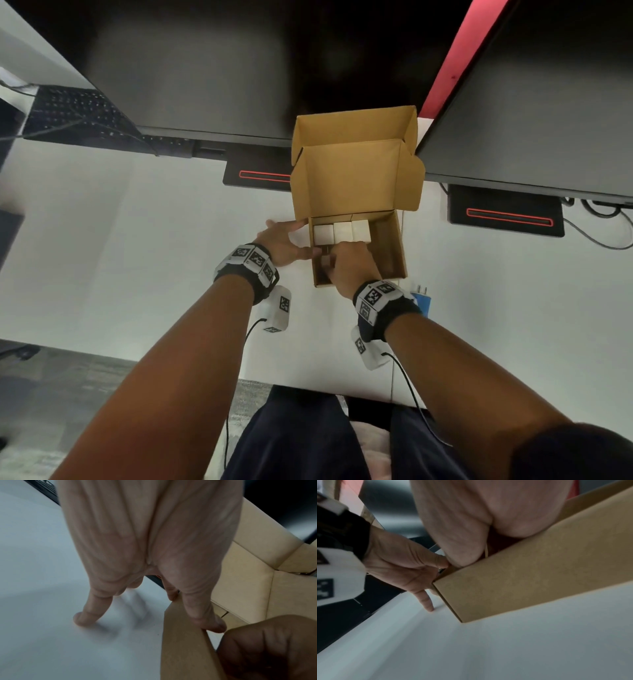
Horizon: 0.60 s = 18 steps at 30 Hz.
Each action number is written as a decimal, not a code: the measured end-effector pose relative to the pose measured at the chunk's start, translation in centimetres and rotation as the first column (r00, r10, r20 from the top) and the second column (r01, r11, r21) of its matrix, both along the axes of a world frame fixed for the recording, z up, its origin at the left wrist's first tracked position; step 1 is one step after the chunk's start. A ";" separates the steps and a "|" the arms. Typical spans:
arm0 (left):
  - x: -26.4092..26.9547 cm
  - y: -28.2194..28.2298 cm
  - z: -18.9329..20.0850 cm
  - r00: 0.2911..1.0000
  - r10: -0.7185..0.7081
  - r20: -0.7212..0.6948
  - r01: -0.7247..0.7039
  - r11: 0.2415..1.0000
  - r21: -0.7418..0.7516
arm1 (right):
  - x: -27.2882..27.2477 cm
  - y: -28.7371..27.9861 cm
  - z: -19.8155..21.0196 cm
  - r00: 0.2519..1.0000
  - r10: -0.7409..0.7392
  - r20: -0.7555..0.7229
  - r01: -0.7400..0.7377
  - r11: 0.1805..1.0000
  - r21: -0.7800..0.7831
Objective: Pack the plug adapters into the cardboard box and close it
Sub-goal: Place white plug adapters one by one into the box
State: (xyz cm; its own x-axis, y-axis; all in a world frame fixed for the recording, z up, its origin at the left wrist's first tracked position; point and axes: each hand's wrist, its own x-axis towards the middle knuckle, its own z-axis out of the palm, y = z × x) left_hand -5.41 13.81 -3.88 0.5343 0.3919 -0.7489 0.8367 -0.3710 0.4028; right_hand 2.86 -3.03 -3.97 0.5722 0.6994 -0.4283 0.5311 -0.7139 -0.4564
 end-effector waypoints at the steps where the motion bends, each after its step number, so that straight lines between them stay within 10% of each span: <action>1: 0.0 0.1 -0.2 1.000 -0.001 0.003 0.001 1.000 -0.006 | 0.0 -0.1 0.1 1.000 -0.016 -0.016 0.016 1.000 0.014; 18: 0.3 -0.1 0.3 0.997 -0.063 0.055 0.064 0.998 -0.023 | 0.9 -1.8 0.6 0.995 -0.011 -0.104 0.021 0.996 0.088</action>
